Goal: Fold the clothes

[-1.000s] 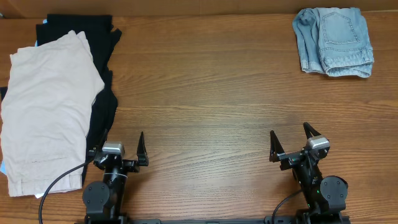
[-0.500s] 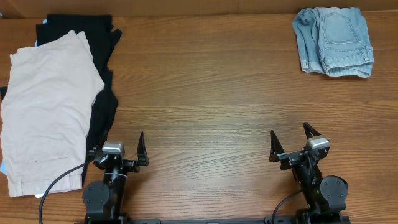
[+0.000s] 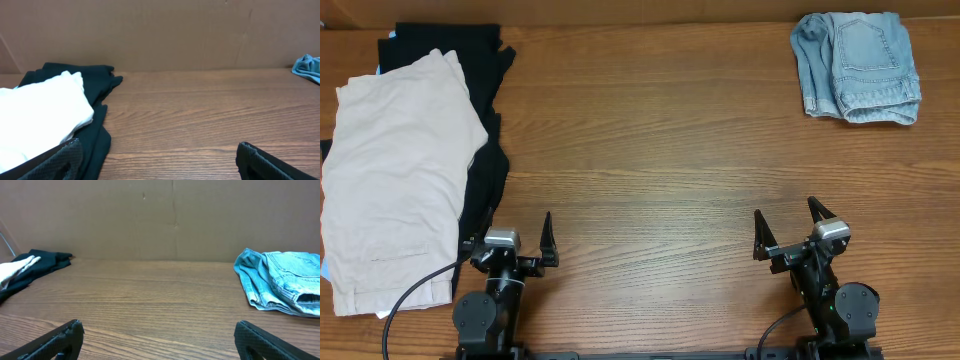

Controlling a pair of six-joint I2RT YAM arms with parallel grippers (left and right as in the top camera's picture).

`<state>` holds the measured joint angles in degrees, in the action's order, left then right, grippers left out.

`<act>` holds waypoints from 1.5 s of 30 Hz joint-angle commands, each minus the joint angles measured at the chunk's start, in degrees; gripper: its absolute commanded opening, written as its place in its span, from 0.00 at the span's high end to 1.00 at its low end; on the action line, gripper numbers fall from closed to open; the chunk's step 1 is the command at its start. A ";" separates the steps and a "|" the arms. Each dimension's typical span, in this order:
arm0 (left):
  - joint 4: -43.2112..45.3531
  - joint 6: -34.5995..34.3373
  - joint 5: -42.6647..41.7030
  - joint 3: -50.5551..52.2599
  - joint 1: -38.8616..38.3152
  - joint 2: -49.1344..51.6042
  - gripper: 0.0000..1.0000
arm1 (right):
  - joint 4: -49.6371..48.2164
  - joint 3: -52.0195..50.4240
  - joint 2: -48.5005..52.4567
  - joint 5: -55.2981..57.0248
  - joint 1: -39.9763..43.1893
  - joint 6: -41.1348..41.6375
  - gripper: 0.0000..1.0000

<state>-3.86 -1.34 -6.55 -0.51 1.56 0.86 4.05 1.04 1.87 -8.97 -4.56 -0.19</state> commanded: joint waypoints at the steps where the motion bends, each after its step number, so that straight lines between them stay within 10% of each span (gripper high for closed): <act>1: -0.15 -0.55 0.81 0.24 0.39 -0.61 0.00 | -0.35 -0.59 -0.61 0.39 -0.31 0.20 0.00; 45: -5.92 -0.52 0.76 -10.88 0.39 1.01 0.00 | 0.81 9.29 2.38 -0.92 -0.31 -0.26 0.00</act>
<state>-8.73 -1.34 -6.55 -5.74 1.56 1.04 4.62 5.15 2.76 -9.67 -4.56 -0.23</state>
